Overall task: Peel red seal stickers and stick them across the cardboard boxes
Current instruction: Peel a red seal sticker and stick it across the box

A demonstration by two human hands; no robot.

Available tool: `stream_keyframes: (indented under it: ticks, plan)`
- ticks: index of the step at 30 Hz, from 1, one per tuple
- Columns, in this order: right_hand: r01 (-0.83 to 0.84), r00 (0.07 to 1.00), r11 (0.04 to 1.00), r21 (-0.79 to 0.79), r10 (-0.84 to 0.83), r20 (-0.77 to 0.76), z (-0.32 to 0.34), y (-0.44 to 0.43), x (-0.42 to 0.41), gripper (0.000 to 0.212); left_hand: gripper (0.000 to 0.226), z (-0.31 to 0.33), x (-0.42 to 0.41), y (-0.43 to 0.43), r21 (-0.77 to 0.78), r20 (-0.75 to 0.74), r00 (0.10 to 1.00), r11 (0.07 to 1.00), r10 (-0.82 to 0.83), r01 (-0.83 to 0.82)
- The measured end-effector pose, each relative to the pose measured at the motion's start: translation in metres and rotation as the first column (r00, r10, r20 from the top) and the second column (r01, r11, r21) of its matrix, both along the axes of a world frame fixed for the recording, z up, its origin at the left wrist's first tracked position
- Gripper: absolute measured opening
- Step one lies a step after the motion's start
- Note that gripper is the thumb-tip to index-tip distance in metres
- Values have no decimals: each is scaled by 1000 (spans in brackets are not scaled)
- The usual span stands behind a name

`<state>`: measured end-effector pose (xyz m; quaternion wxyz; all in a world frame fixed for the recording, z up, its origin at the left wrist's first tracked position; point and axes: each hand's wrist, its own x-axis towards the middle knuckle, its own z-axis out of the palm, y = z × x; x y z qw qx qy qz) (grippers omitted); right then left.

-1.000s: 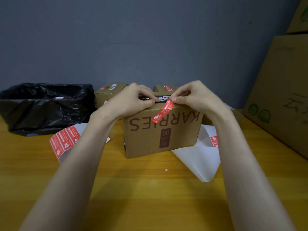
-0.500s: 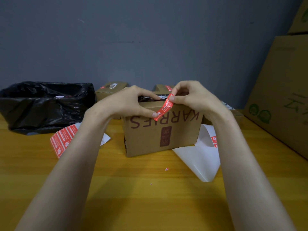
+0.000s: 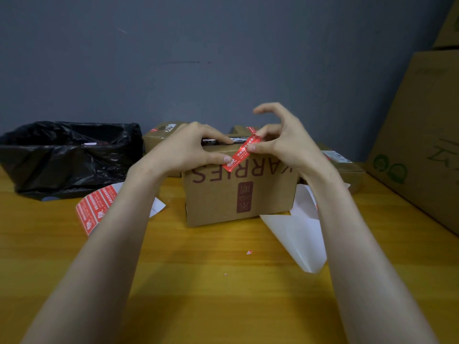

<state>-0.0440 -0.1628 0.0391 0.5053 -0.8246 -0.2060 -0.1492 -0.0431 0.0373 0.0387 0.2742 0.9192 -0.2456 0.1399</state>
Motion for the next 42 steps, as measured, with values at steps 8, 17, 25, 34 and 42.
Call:
stream_keyframes:
  ticks: [8, 17, 25, 34, 42]
  plan:
    - [81, 997, 985, -152, -78, 25, -2, 10, 0, 16, 45, -2, 3, 3, -16, -77, 997, 1000, -14, 13]
    - [48, 999, 997, -61, -47, 15, -2, 4, 2, 19, 54, -7, 8, 9, -64, -114, 993, 997, -44, 37]
    - [51, 998, 995, -83, -47, 46, -7, 5, 7, 25, 52, -9, 9, 9, -103, -104, 993, 994, -57, 47]
    - [11, 998, 997, -82, -6, 68, -9, 4, 8, 26, 50, -10, 11, 7, -107, -68, 997, 994, -47, 39]
    - [56, 980, 996, -74, -41, 193, -17, 9, 9, 46, 55, -10, 11, 7, -94, -68, 997, 995, -33, 27]
